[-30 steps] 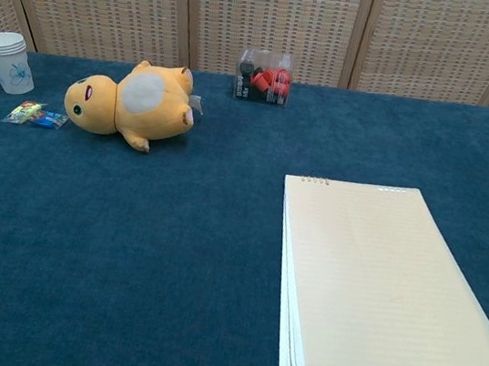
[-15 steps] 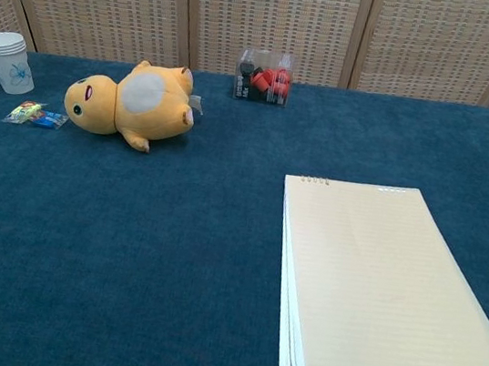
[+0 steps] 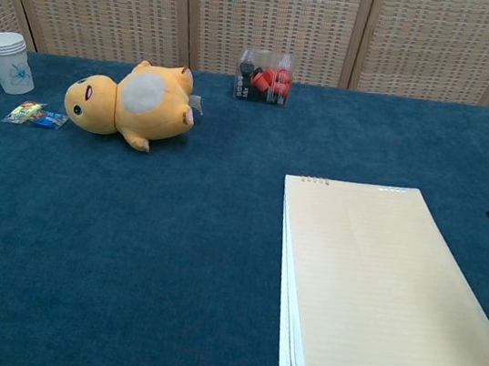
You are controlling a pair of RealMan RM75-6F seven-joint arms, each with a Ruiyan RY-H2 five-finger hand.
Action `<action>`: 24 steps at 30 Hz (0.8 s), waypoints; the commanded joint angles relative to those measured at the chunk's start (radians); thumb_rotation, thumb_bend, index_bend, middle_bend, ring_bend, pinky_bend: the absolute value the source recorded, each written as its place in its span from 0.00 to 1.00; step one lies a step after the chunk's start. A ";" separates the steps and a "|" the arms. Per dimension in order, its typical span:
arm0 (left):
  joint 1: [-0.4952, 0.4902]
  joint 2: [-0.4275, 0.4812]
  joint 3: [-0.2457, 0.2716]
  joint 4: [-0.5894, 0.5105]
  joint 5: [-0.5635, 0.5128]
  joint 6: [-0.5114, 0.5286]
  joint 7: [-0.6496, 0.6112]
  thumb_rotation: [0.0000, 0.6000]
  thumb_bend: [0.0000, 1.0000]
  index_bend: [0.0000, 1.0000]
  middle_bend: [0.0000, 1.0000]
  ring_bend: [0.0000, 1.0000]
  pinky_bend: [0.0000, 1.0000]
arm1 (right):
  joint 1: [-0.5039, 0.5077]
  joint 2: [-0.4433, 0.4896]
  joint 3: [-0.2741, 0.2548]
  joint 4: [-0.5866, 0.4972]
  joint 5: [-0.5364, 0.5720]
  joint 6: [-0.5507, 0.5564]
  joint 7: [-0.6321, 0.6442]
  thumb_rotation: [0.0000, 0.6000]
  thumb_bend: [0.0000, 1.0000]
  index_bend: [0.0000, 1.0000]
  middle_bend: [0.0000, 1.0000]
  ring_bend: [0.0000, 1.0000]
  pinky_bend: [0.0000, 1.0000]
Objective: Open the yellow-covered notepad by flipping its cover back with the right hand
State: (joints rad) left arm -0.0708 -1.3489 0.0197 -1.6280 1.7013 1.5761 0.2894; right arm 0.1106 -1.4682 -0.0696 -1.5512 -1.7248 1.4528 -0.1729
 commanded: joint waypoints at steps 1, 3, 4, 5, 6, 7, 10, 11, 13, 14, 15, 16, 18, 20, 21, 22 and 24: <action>0.000 0.000 0.000 0.000 -0.001 0.000 -0.002 1.00 0.05 0.00 0.00 0.00 0.04 | 0.006 -0.038 0.002 0.002 0.022 -0.031 -0.023 1.00 0.12 0.06 0.00 0.00 0.00; 0.000 0.000 -0.002 0.000 -0.001 0.001 -0.003 1.00 0.05 0.00 0.00 0.00 0.04 | 0.010 -0.060 0.008 0.009 0.039 -0.049 -0.034 1.00 0.12 0.06 0.00 0.00 0.00; 0.000 0.000 -0.002 0.000 -0.001 0.000 -0.003 1.00 0.05 0.00 0.00 0.00 0.04 | 0.012 -0.065 0.010 0.011 0.044 -0.055 -0.037 1.00 0.12 0.06 0.00 0.00 0.00; 0.000 0.000 -0.002 0.001 -0.002 0.000 -0.005 1.00 0.05 0.00 0.00 0.00 0.04 | 0.015 -0.074 0.012 0.014 0.052 -0.065 -0.040 1.00 0.12 0.06 0.00 0.00 0.00; 0.000 -0.001 -0.002 0.001 -0.002 0.000 -0.005 1.00 0.05 0.00 0.00 0.00 0.04 | 0.017 -0.080 0.015 0.018 0.059 -0.071 -0.043 1.00 0.12 0.06 0.00 0.00 0.00; 0.000 -0.001 -0.002 0.002 -0.003 -0.001 -0.005 1.00 0.05 0.00 0.00 0.00 0.04 | 0.019 -0.086 0.017 0.022 0.064 -0.077 -0.044 1.00 0.12 0.06 0.00 0.00 0.00; -0.001 -0.003 -0.003 0.004 -0.004 -0.002 -0.005 1.00 0.06 0.00 0.00 0.00 0.04 | 0.023 -0.102 0.022 0.036 0.077 -0.088 -0.045 1.00 0.12 0.06 0.00 0.00 0.00; -0.001 -0.004 -0.003 0.004 -0.003 -0.002 -0.006 1.00 0.06 0.00 0.00 0.00 0.04 | 0.024 -0.105 0.022 0.040 0.082 -0.092 -0.042 1.00 0.12 0.06 0.00 0.00 0.00; -0.001 -0.005 -0.002 0.006 -0.003 -0.002 -0.005 1.00 0.06 0.00 0.00 0.00 0.04 | 0.025 -0.108 0.022 0.046 0.088 -0.097 -0.038 1.00 0.12 0.06 0.00 0.00 0.00; -0.001 -0.005 -0.002 0.006 -0.003 -0.003 -0.004 1.00 0.06 0.00 0.00 0.00 0.04 | 0.025 -0.110 0.022 0.049 0.091 -0.100 -0.036 1.00 0.12 0.06 0.00 0.00 0.00; -0.001 -0.006 -0.002 0.007 -0.003 -0.003 -0.003 1.00 0.06 0.00 0.00 0.00 0.04 | 0.026 -0.113 0.020 0.054 0.095 -0.104 -0.034 1.00 0.12 0.06 0.00 0.00 0.00; -0.002 -0.007 -0.003 0.007 -0.004 -0.004 -0.002 1.00 0.05 0.00 0.00 0.00 0.04 | 0.027 -0.117 0.020 0.057 0.097 -0.108 -0.034 1.00 0.12 0.06 0.00 0.00 0.00; -0.002 -0.008 -0.002 0.008 -0.004 -0.004 0.000 1.00 0.05 0.00 0.00 0.00 0.04 | 0.030 -0.124 0.021 0.063 0.102 -0.113 -0.035 1.00 0.12 0.06 0.00 0.00 0.00; -0.001 -0.008 -0.002 0.007 -0.003 -0.003 0.000 1.00 0.06 0.00 0.00 0.00 0.04 | 0.033 -0.130 0.023 0.066 0.108 -0.119 -0.036 1.00 0.12 0.06 0.00 0.00 0.00; -0.001 -0.008 -0.003 0.006 -0.003 -0.002 -0.002 1.00 0.06 0.00 0.00 0.00 0.04 | 0.034 -0.132 0.024 0.067 0.110 -0.122 -0.037 1.00 0.12 0.06 0.00 0.00 0.00; -0.001 -0.008 -0.003 0.006 -0.004 -0.001 -0.003 1.00 0.06 0.00 0.00 0.00 0.04 | 0.036 -0.134 0.024 0.067 0.112 -0.124 -0.038 1.00 0.12 0.06 0.00 0.00 0.00; -0.001 -0.007 -0.004 0.006 -0.004 -0.002 -0.004 1.00 0.06 0.00 0.00 0.00 0.04 | 0.038 -0.138 0.025 0.069 0.116 -0.130 -0.042 1.00 0.12 0.06 0.00 0.00 0.00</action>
State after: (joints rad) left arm -0.0719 -1.3564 0.0159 -1.6221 1.6966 1.5743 0.2858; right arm 0.1484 -1.6058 -0.0454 -1.4824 -1.6097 1.3239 -0.2145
